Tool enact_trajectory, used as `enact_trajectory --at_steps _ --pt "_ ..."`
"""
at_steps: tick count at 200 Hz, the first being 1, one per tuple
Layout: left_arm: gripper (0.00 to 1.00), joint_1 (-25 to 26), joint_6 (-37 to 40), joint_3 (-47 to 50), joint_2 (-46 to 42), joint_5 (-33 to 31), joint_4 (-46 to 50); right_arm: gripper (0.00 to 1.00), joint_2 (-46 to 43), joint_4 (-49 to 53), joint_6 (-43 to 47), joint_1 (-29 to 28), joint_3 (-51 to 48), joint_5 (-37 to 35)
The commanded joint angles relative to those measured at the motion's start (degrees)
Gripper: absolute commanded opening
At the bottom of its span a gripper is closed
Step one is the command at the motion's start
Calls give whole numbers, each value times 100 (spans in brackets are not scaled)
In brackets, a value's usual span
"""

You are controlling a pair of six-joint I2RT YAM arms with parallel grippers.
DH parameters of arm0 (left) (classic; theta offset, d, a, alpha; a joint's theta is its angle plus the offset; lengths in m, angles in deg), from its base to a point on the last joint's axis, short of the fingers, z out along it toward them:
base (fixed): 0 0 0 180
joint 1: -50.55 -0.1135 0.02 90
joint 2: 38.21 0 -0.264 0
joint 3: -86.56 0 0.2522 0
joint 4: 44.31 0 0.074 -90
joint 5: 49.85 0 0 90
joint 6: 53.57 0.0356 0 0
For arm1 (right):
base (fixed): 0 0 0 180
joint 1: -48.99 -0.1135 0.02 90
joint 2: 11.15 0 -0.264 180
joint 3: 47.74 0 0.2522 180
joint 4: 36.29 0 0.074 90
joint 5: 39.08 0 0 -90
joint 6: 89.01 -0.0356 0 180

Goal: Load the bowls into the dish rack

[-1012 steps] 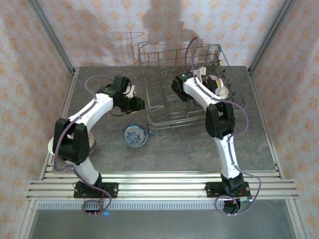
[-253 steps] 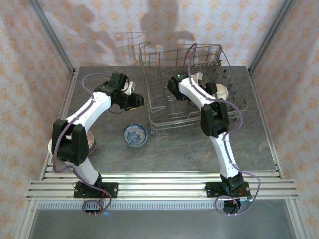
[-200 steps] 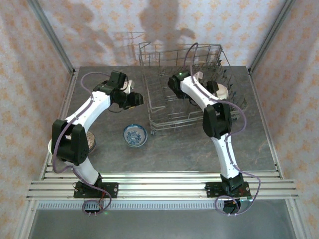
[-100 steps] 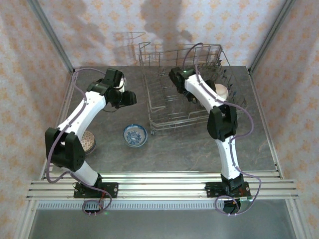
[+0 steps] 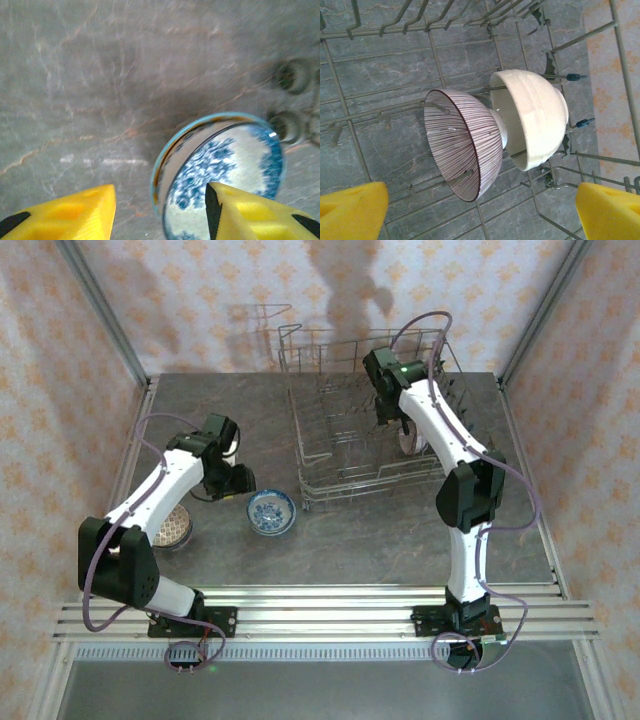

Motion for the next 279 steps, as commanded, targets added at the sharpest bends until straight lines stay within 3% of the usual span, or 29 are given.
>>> enact_trajectory --at_steps 1,123,216,239,279 --pt "51 98 -111 155 -182 6 204 96 -98 -30 105 36 151 147" --pt "44 509 104 -72 688 -19 415 95 -27 -85 112 50 -60 127" --pt "5 578 44 -231 667 -82 369 95 -106 -244 176 55 -172 31" --pt "0 580 21 -284 545 -185 385 95 -175 -294 181 51 -257 -17" --pt "0 582 147 -679 379 -583 652 95 -205 -341 264 59 -326 90"
